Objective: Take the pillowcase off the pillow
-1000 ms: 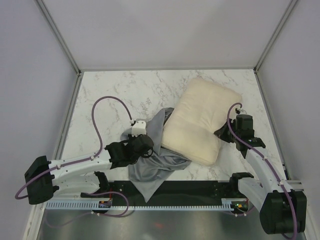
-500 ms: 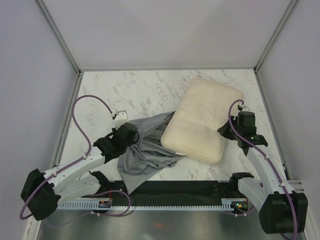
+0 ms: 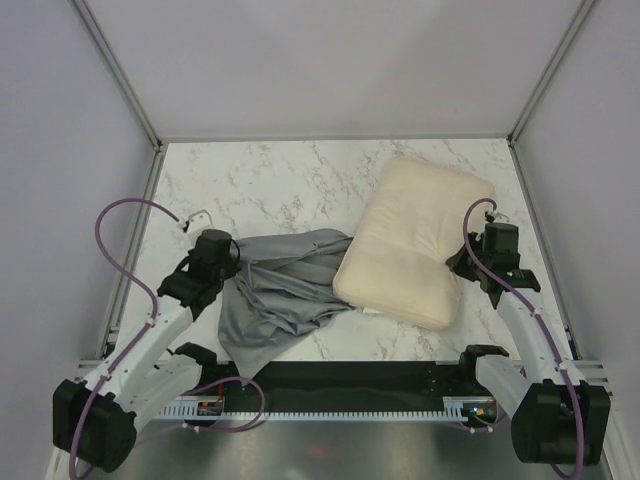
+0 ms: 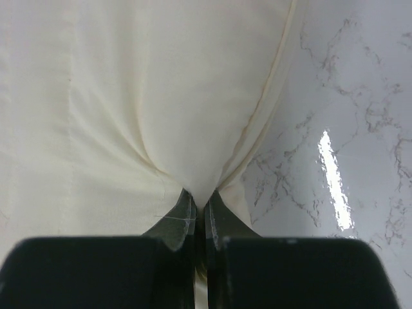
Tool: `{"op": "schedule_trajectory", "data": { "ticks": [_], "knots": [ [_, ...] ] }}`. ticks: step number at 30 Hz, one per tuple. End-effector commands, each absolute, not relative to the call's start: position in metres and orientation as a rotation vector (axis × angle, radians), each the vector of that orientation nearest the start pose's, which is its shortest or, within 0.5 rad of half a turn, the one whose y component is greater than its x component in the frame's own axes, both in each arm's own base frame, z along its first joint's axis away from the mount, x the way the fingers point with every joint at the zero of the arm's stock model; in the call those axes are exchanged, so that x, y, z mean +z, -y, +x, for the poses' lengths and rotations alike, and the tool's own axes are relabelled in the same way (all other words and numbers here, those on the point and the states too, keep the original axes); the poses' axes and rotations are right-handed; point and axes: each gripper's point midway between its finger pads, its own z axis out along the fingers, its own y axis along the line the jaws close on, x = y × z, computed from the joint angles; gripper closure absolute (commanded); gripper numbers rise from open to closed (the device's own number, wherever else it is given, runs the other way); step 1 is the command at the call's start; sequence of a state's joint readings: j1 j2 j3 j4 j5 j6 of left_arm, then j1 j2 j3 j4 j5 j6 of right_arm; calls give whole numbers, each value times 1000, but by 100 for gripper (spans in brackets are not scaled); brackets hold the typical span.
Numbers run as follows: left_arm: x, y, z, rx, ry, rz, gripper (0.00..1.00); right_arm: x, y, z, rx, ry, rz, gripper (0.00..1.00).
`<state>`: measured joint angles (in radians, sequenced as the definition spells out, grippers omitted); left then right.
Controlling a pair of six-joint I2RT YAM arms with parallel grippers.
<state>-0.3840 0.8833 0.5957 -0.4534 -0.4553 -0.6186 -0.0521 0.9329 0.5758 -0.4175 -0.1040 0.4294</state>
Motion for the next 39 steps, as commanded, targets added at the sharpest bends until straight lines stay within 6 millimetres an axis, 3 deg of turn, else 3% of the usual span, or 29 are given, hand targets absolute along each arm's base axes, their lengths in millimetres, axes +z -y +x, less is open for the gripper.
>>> {"op": "schedule_trajectory", "data": {
  "ticks": [1,10,23,29,30,31,32,33,34,36,37,38,39],
  "knots": [
    [147,30,272,-35,-2093,-538,98,121,-4,280,234,-2219,503,100],
    [195,4,287,-60,-2006,-603,98,128,8,281,224,-2205,544,100],
    [217,-22,295,-48,-1971,-638,98,128,21,279,215,-2196,598,100],
    [220,-14,298,-89,-1988,-586,96,127,22,279,216,-2200,595,98],
    [219,-12,299,-100,-1993,-576,91,129,22,280,220,-2197,590,93],
    [219,-10,299,-110,-1996,-565,84,130,21,279,223,-2194,586,75],
    [220,-7,300,-126,-1998,-548,76,131,19,279,237,-2191,572,65],
    [221,-7,300,-124,-2000,-536,47,134,18,280,239,-2186,561,53],
    [223,-7,300,-124,-1997,-534,33,138,19,279,238,-2168,557,33],
    [224,-6,299,-127,-1994,-526,16,143,19,279,236,-2152,550,20],
    [224,-5,299,-131,-1994,-522,12,148,18,279,238,-2137,535,9],
    [226,-4,299,-139,-1989,-517,0,150,18,279,242,-2131,528,5],
    [227,-4,298,-139,-1988,-517,0,155,16,279,254,-2119,510,3]
  ]
}}
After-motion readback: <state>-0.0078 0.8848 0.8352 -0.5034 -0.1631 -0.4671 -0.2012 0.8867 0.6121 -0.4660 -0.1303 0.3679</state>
